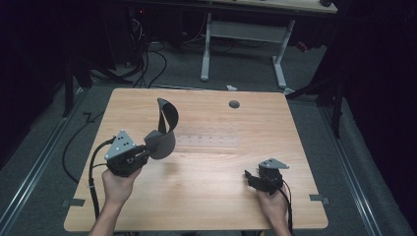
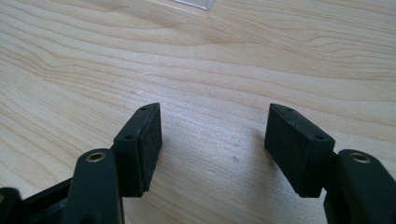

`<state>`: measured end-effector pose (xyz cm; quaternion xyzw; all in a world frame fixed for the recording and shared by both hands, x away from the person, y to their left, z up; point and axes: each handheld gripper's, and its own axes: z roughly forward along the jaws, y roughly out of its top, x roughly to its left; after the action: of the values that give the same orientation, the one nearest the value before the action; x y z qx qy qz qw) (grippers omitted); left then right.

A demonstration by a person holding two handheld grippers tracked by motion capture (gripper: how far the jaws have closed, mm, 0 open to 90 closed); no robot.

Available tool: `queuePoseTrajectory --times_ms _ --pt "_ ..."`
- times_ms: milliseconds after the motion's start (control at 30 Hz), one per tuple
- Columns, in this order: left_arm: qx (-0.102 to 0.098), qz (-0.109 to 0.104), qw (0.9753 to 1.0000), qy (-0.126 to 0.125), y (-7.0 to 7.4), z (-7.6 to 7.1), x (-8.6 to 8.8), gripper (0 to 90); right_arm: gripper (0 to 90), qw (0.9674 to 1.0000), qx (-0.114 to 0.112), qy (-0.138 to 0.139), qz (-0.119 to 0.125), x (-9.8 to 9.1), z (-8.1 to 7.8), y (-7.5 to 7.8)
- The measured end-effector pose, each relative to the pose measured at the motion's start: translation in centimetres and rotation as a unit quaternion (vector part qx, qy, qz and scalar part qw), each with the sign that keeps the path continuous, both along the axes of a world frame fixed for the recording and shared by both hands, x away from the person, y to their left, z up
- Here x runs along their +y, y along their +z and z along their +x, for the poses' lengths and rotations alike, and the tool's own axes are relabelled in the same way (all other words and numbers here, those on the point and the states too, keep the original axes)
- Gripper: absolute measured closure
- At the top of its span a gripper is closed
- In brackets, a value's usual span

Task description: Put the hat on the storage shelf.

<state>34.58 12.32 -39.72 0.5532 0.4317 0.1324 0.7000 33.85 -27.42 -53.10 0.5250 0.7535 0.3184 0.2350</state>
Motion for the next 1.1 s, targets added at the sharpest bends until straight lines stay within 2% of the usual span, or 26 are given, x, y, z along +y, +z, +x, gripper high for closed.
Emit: queuePoseTrajectory --times_ms 267,567,900,967,1100 --pt "0.000 0.001 0.9999 0.015 0.5 1.4 0.7 87.1 36.9 1.0000 0.000 0.000 0.000 0.0 0.0 0.0" --pt "-0.001 0.013 0.9995 0.028 0.5 3.4 1.0 87.1 36.8 1.0000 0.000 0.000 0.000 0.0 0.0 0.0" --pt "-0.010 0.031 0.9989 0.034 0.3 5.3 0.2 87.1 36.2 1.0000 0.001 0.000 0.001 0.0 0.0 0.0" --pt "-0.009 0.029 0.9989 0.035 0.2 5.6 0.0 87.2 35.9 1.0000 0.001 0.001 0.000 0.0 0.0 0.0" --pt "-0.006 0.038 0.9985 0.039 -0.3 6.4 -0.5 87.1 35.7 1.0000 0.001 0.002 -0.001 0.1 0.0 0.0"
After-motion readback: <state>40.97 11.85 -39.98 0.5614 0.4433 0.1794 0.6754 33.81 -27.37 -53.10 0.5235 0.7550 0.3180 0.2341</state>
